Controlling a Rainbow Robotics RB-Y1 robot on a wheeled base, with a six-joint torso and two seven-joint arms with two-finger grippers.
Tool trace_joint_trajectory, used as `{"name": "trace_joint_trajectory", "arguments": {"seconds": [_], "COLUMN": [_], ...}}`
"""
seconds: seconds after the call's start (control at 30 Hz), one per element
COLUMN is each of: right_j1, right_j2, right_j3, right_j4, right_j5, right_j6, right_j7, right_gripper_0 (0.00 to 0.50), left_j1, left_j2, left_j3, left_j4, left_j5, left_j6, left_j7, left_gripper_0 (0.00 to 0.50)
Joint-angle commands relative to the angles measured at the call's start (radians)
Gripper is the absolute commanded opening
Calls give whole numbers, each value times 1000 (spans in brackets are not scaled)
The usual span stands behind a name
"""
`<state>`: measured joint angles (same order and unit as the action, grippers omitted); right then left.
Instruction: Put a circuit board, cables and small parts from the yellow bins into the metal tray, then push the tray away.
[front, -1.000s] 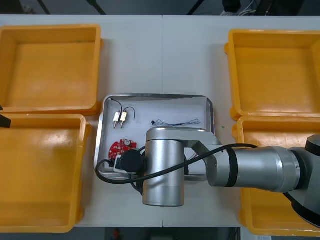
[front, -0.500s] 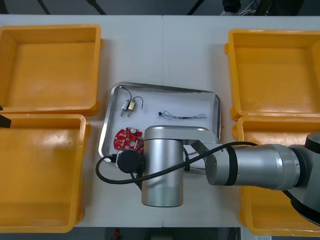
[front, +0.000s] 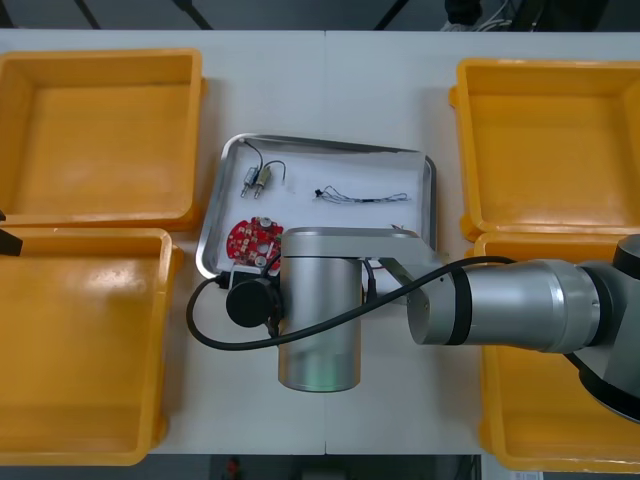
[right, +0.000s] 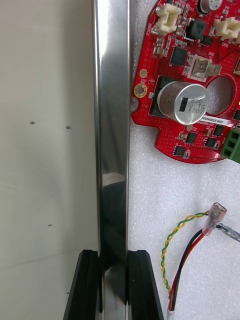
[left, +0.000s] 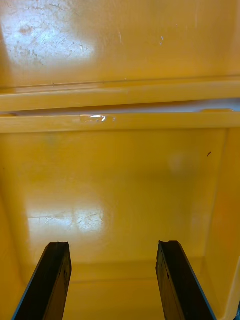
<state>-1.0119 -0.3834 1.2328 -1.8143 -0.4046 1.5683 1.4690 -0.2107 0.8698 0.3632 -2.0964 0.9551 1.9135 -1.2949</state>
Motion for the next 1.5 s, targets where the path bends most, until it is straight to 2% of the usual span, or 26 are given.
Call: {"name": "trace_joint_trajectory", "arguments": {"seconds": [0.03, 0.5, 0.73, 0.97, 1.23, 1.5], "right_j1": [-88, -195, -235, -251, -283, -290], "right_j2": [-12, -11, -14, -25, -29, -20], "right_j3": [14, 14, 16, 16, 16, 14], "right_j4": [35, 145, 225, 288, 388, 518], "right_j5": [20, 20, 75, 86, 101, 141], "right_j6": [-22, -116, -202, -255, -360, -564], "right_j7": [43, 88, 113, 136, 162, 203], "right_gripper_0": [0, 0, 0, 0, 0, 0], "left_j1": [13, 13, 13, 13, 13, 13], "left_j2": [43, 43, 43, 43, 43, 43], "left_j3": [26, 26, 26, 26, 26, 26], "left_j4": [-4, -4, -4, -4, -4, -4], "left_j5": [-7, -7, -7, -7, -7, -7], "left_j6": [6, 6, 6, 6, 6, 6], "left_j7": [-63, -63, -63, -63, -63, -63], "left_gripper_0": [500, 500, 500, 500, 500, 500]}}
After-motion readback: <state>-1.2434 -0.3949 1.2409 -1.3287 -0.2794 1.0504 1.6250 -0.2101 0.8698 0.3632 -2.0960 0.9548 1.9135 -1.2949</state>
